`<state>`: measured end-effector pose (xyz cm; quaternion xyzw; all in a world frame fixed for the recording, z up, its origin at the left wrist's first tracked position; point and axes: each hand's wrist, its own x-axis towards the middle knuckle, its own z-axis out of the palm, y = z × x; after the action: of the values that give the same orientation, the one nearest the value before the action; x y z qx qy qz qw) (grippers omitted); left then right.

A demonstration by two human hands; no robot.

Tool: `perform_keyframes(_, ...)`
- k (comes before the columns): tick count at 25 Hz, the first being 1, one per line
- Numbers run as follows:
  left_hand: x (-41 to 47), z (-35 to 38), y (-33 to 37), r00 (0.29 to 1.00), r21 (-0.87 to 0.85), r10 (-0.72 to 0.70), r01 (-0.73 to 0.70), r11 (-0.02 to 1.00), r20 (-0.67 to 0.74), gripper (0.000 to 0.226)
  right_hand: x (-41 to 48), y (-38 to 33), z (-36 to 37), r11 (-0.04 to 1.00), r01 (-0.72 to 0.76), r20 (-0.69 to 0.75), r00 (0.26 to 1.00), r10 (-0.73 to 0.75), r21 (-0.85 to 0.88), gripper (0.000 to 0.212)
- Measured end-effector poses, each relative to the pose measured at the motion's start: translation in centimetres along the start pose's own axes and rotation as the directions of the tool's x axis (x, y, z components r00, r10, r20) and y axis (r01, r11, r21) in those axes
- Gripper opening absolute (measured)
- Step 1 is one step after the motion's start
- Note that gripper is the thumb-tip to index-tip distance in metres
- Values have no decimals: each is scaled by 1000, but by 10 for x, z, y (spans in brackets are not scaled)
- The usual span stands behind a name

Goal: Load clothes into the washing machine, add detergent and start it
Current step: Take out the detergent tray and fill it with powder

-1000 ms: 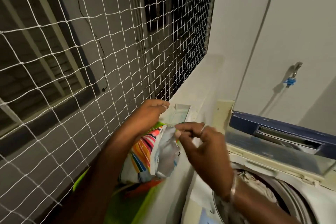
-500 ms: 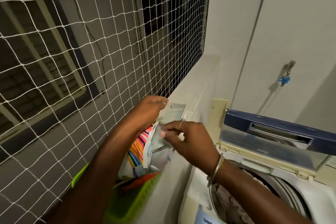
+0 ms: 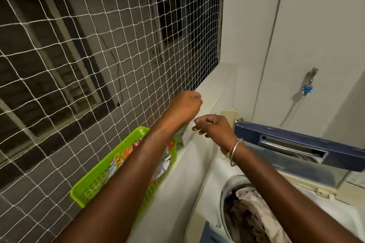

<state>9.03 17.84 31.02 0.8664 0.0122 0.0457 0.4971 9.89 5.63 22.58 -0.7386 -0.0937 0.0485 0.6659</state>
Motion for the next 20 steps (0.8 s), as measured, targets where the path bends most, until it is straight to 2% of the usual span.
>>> perform_keyframes(4, -2, 54, -4, 960, -242, -129, 68, 968, -248, 54, 41, 25, -3, 997, -66, -119, 990, 71, 43, 24)
perform_keyframes(7, -10, 83, -32, 886, -286, -239, 128, 950, -397, 59, 71, 49, 4, 996, -87, -192, 977, 89, 20, 12)
perform_keyframes(10, -10, 95, -61, 859, -217, -272, 193, 957, -434, 66, 91, 63, 14, 996, -83, -222, 971, 86, 26, 12)
perform_keyframes(12, -10, 96, -71, 831, -234, -318, 233, 944, -456, 70, 99, 68, 20, 996, -92, -202, 975, 91, 7, 14)
perform_keyframes(15, -12, 95, -83, 791, -327, -434, 312, 892, -430, 77, 107, 75, 28, 991, -58, -124, 991, 43, -124, 17)
perform_keyframes(17, -12, 95, -88, 770, -433, -512, 340, 835, -382, 76, 110, 79, 31, 975, -43, -106, 994, 20, -218, 29)
perform_keyframes(19, -12, 96, -95, 750, -532, -574, 355, 769, -328, 69, 111, 84, 30, 961, -30, -107, 994, 0, -273, 37)
perform_keyframes(20, -12, 96, -98, 745, -546, -590, 369, 753, -311, 60, 110, 85, 29, 962, -35, -113, 994, 5, -269, 34)
